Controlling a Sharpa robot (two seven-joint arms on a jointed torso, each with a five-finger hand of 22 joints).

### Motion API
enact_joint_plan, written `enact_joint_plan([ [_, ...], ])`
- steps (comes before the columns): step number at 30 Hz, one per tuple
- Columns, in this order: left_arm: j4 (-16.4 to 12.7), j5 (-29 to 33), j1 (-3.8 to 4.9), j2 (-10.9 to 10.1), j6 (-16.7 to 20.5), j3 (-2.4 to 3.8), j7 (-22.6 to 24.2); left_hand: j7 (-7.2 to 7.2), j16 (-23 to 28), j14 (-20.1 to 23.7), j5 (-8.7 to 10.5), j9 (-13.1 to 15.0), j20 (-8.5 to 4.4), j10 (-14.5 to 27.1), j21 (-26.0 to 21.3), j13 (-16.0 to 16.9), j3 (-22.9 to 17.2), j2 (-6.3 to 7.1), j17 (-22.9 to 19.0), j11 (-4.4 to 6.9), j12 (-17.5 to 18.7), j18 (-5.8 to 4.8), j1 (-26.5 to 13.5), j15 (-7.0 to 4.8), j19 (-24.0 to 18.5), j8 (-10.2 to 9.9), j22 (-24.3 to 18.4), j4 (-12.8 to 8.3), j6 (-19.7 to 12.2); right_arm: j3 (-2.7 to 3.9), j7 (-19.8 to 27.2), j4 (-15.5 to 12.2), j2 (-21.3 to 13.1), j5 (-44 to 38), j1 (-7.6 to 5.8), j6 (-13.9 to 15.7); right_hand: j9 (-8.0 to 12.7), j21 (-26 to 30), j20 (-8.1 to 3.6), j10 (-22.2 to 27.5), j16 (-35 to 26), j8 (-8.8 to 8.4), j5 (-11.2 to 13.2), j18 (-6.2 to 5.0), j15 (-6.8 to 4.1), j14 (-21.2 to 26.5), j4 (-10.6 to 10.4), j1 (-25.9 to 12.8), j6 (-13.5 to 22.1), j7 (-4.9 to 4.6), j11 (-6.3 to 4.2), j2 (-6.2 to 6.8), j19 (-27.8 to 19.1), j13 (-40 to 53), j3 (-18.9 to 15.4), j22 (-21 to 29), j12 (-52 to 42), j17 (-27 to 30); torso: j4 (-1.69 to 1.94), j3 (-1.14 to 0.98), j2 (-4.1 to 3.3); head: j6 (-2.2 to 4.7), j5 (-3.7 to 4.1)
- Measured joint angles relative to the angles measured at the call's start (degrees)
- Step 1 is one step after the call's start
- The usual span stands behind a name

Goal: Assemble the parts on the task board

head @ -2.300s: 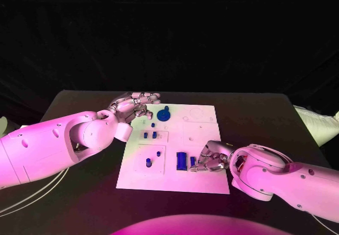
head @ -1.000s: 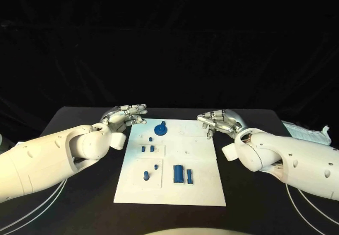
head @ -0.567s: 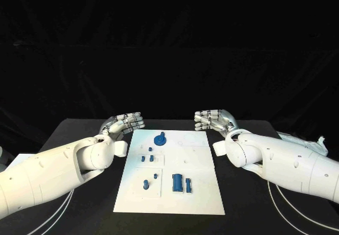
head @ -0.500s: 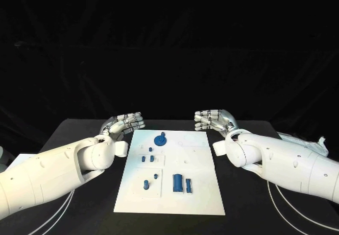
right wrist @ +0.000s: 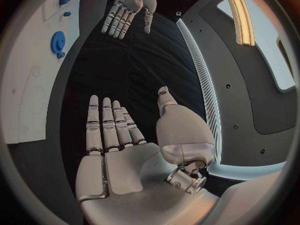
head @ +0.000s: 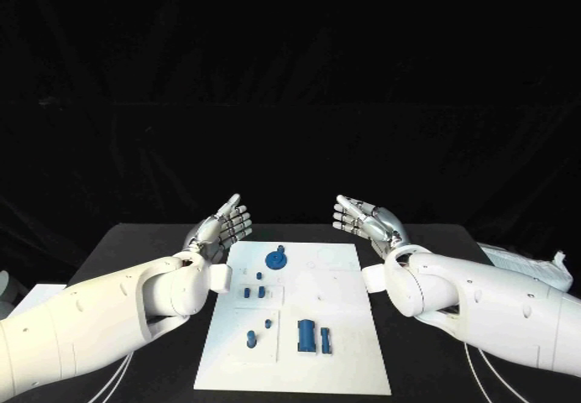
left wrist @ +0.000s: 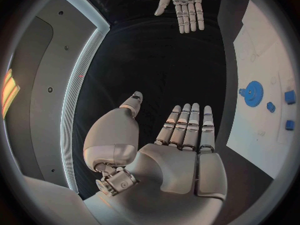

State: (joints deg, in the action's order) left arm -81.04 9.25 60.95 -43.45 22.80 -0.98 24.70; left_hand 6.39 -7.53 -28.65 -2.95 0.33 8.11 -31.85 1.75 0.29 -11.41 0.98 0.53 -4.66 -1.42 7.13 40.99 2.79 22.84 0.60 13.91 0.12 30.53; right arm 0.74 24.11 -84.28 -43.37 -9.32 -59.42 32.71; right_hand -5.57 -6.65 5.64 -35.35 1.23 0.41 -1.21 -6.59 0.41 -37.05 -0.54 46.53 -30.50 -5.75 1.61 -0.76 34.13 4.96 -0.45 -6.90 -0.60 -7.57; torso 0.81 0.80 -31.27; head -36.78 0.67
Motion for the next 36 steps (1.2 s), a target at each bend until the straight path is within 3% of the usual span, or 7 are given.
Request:
enact_joint_plan([
  [3, -2.48, -1.2, -0.2, -0.33, 3.31, 0.3, 0.46, -0.58, 0.72, 2.65, 0.93, -0.08, -0.75, 2.95, -0.55, -0.04, 1.07, -0.31, -0.17, 1.4, 0.31, -0.86, -3.78, -0.9, -2.07, -0.14, -1.29, -0.05, -2.81, -0.34, 0.94, -2.44, -0.55, 2.09, -0.31, 2.58, 1.45, 0.67, -1.45, 3.68, -0.44, 0.0, 0.26, -0.01, -0.14, 3.81, 0.24, -4.78, 3.13, 0.98, -0.65, 0.25, -3.49, -1.62, 0.24, 0.71, 0.23, 0.78, -0.26, -0.29, 0.04, 1.04, -0.32],
  [7, -5.73, -3.44, -0.47, -0.79, 9.03, 0.63, 1.42, -2.48, 1.73, 6.63, 1.9, -0.15, -1.89, 7.38, -1.09, -0.13, 2.64, -0.65, -0.3, 2.96, 0.79, -1.42, -9.48, -1.82, -5.28, -0.22, -3.23, -0.07, -7.08, -0.67, 2.36, -4.88, -1.12, 5.12, -0.63, 6.32, 3.42, 2.34, -3.46, 8.61, -0.78, 0.0, 0.65, 1.4, -0.27, 8.9, 0.24, -11.18, 7.29, 3.2, -1.14, 0.51, -8.22, -3.24, 0.24, 2.02, 0.23, 1.83, -0.57, -0.61, 0.07, 2.08, -0.6],
  [13, -8.27, -6.0, -0.71, -1.19, 15.61, 0.89, 2.62, -4.93, 4.8, 11.62, 2.36, -0.24, -4.4, 12.94, -1.34, -0.19, 4.64, -0.87, -0.38, 4.06, 1.04, -4.03, -16.61, -2.42, -9.29, -0.23, -5.64, -0.1, -12.35, -0.75, 3.66, -5.55, -1.27, 7.56, -0.7, 9.29, 4.8, 5.1, -4.85, 14.65, -0.79, 0.0, 0.7, 4.53, -0.36, 15.29, 0.24, -19.19, 12.58, 4.86, -1.41, 0.66, -14.1, -4.37, 0.24, 5.08, 0.23, 4.88, -0.75, -0.76, 0.08, 2.36, -0.66],
  [15, -8.63, -6.62, -0.74, -1.25, 17.17, 0.9, 2.96, -5.33, 5.58, 12.97, 2.36, -0.25, -5.44, 14.39, -1.34, -0.21, 5.04, -0.91, -0.44, 4.25, 1.04, -5.26, -18.53, -2.55, -10.33, -0.22, -6.3, -0.02, -13.78, -0.75, 3.94, -5.56, -1.29, 8.03, -0.7, 9.83, 5.02, 5.53, -5.11, 16.19, -0.79, 0.0, 0.92, 4.53, -0.38, 16.95, 0.24, -21.29, 13.94, 5.09, -1.48, 0.7, -15.6, -4.52, 0.24, 5.57, 0.23, 5.62, -0.79, -0.77, 0.08, 2.38, -0.66],
  [20, -8.74, -7.59, -0.75, -1.27, 19.24, 0.92, 3.47, -5.96, 6.48, 15.97, 2.59, -0.26, -7.11, 17.76, -1.33, -0.23, 6.88, -0.97, -0.45, 4.48, 1.09, -5.38, -22.84, -2.67, -12.63, -0.22, -7.76, -0.12, -17.0, -0.75, 4.35, -5.57, -1.29, 8.79, -0.71, 10.66, 5.31, 5.98, -5.42, 19.89, -1.0, 0.0, 0.92, 5.37, -0.41, 20.83, 0.23, -26.11, 17.13, 5.45, -1.55, 0.73, -19.17, -4.76, 0.24, 6.33, 0.23, 6.74, -0.8, -0.79, 0.09, 2.4, -0.66],
  [22, -8.74, -7.81, -0.76, -1.28, 19.65, 0.92, 3.59, -6.1, 6.87, 16.99, 2.58, -0.26, -7.38, 18.88, -1.33, -0.23, 8.08, -0.97, -0.45, 4.49, 1.09, -6.25, -24.26, -2.7, -13.41, -0.22, -8.26, -0.13, -18.08, -0.75, 4.44, -5.57, -1.29, 8.96, -0.71, 10.86, 5.37, 5.98, -5.46, 21.15, -1.01, 0.0, 0.92, 5.38, -0.38, 22.1, 0.33, -27.73, 18.22, 5.56, -1.6, 0.75, -20.36, -4.79, 0.33, 6.49, 0.23, 6.99, -0.81, -0.79, 0.09, 2.4, -0.66],
  [36, -8.76, -8.49, -0.77, -1.29, 20.96, 0.92, 3.97, -6.34, 7.15, 21.98, 2.58, -0.24, -8.04, 24.37, -1.55, -0.23, 10.79, -0.98, -0.44, 4.68, 1.09, -6.29, -31.55, -2.79, -17.24, -0.22, -13.27, -0.12, -23.4, -0.75, 4.77, -5.59, -1.29, 9.52, -0.71, 11.49, 5.5, 6.44, -5.63, 27.32, -1.0, -0.22, 0.91, 5.86, -0.43, 28.63, 0.39, -35.85, 23.45, 5.68, -1.61, 0.74, -26.29, -4.88, 0.39, 6.81, 0.23, 7.46, -0.81, -0.81, 0.09, 2.4, -0.67],
])
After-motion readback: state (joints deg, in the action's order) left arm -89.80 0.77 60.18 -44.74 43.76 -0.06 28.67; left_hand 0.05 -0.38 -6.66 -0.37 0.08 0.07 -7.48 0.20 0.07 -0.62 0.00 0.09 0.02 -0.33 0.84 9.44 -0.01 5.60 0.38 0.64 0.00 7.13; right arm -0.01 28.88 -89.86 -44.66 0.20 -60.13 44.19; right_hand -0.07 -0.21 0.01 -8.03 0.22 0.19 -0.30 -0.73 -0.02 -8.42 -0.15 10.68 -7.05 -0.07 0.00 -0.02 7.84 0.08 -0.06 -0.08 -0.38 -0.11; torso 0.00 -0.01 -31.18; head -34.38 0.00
